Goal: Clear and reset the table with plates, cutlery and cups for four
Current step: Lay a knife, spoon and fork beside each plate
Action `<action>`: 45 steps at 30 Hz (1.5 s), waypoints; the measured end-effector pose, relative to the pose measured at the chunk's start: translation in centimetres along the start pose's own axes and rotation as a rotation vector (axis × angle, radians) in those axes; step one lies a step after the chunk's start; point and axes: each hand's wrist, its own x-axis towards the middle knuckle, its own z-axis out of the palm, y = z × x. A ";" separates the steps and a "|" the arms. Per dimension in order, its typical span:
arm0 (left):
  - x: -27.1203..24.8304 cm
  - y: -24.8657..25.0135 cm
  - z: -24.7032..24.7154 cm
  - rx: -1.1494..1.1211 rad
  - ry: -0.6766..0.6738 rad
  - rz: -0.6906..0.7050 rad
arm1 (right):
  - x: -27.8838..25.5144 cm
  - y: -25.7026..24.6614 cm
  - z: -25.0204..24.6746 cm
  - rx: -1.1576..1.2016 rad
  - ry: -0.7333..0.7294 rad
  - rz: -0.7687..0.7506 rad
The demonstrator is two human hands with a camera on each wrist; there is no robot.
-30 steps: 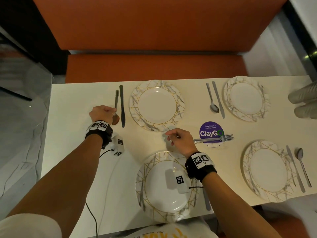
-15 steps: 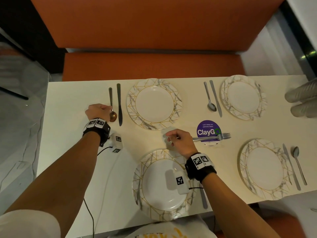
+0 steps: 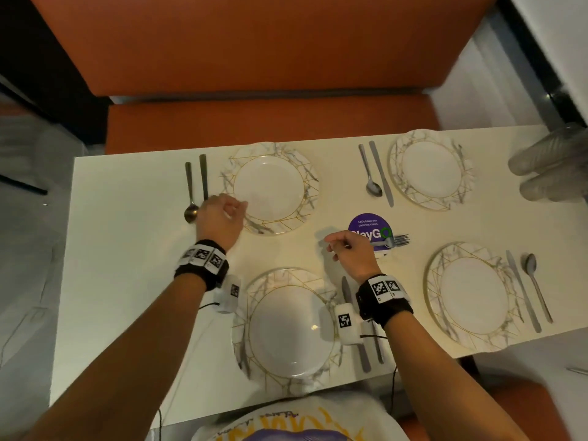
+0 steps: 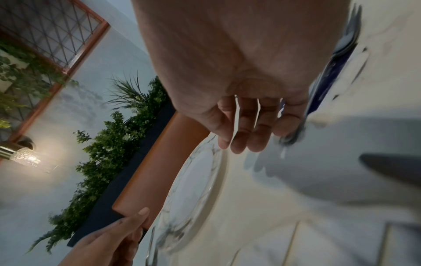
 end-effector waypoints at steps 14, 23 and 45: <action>-8.4 14.0 17.8 0.088 -0.514 0.160 | 3.2 6.9 -12.5 -0.342 0.347 0.046; -9.4 16.6 22.0 0.381 -0.466 0.164 | 6.2 8.7 -13.5 -0.373 0.103 0.114; -11.8 18.6 14.4 -0.533 -0.308 -0.399 | 2.6 0.9 -12.1 0.657 -0.289 0.064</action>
